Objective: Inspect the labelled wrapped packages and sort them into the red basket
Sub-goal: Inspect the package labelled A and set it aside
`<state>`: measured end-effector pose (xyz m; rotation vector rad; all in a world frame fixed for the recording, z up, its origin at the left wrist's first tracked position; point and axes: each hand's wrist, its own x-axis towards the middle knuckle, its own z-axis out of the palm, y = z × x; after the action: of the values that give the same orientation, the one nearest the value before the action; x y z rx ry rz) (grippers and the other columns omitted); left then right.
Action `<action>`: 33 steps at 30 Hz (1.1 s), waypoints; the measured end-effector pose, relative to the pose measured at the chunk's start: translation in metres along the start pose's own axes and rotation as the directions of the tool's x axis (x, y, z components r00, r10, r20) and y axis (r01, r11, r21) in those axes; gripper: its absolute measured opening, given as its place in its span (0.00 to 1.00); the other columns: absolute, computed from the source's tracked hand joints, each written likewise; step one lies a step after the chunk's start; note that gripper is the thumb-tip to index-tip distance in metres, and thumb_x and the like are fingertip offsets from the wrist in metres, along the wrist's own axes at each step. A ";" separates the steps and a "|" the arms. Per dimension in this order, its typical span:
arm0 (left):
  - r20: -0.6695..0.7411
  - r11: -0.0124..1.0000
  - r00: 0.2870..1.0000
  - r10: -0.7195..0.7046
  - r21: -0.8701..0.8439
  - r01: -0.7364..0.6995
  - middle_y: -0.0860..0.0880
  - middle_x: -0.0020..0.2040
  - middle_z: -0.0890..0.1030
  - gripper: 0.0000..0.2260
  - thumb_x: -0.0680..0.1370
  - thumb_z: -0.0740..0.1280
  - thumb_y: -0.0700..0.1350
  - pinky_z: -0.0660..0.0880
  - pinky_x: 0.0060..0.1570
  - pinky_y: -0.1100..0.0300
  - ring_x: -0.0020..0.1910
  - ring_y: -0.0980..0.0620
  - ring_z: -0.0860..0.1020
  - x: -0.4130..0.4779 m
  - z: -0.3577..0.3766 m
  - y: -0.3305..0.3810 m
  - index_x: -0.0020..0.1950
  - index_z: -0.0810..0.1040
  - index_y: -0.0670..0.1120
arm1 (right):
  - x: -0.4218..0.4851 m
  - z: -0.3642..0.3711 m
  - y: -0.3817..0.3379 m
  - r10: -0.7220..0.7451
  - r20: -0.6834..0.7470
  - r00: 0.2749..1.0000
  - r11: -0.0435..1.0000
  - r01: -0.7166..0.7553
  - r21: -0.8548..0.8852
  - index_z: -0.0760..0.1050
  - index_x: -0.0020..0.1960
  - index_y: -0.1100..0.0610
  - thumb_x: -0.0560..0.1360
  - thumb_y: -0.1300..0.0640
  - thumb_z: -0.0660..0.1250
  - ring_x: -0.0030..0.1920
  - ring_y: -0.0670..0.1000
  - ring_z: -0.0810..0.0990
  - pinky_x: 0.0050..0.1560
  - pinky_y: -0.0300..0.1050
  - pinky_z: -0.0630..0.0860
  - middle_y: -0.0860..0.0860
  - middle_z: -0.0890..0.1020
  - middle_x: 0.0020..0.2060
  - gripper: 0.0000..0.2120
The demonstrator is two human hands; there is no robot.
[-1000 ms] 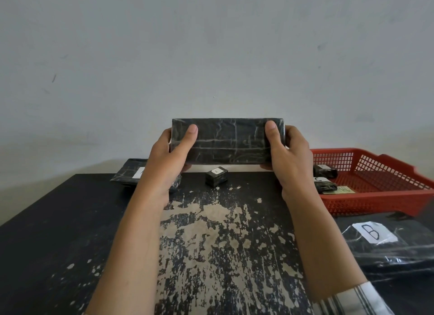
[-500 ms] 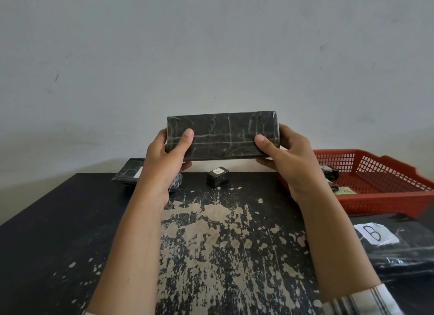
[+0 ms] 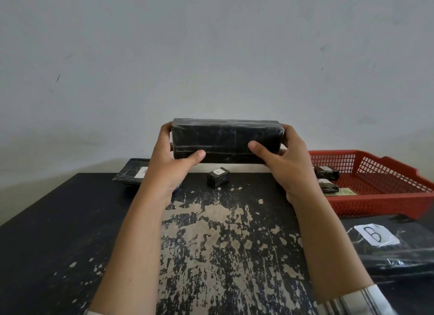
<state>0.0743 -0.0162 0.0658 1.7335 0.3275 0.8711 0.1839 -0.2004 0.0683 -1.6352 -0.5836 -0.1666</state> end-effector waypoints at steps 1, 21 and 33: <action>0.020 1.000 1.000 0.000 0.001 0.000 0.59 0.59 0.79 0.30 0.74 0.78 0.46 0.71 0.70 0.50 0.57 0.66 0.74 -0.001 0.001 0.002 0.70 0.68 0.59 | 0.000 0.000 0.000 -0.013 -0.016 1.000 1.000 0.013 -0.006 0.71 0.69 0.48 0.74 0.50 0.78 0.63 0.52 0.81 0.66 0.56 0.78 0.43 0.80 0.58 0.27; -0.034 0.981 0.999 0.013 -0.195 -0.020 0.58 0.48 0.81 0.21 0.73 0.78 0.50 0.72 0.54 0.64 0.45 0.66 0.80 -0.001 0.016 0.003 0.63 0.75 0.53 | -0.007 0.015 -0.004 -0.014 -0.054 0.998 0.983 0.024 0.179 0.65 0.71 0.43 0.66 0.42 0.82 0.64 0.45 0.75 0.56 0.35 0.70 0.44 0.75 0.64 0.39; -0.126 0.990 0.992 -0.020 -0.143 0.002 0.54 0.61 0.82 0.39 0.59 0.81 0.63 0.73 0.52 0.66 0.59 0.58 0.80 -0.008 0.024 0.008 0.68 0.75 0.53 | -0.009 0.024 -0.002 -0.057 -0.164 0.985 0.988 0.080 0.133 0.67 0.64 0.44 0.60 0.41 0.86 0.61 0.50 0.79 0.60 0.47 0.77 0.47 0.79 0.58 0.40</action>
<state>0.0838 -0.0405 0.0677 1.5461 0.3507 0.9762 0.1698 -0.1796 0.0620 -1.4522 -0.5178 -0.2983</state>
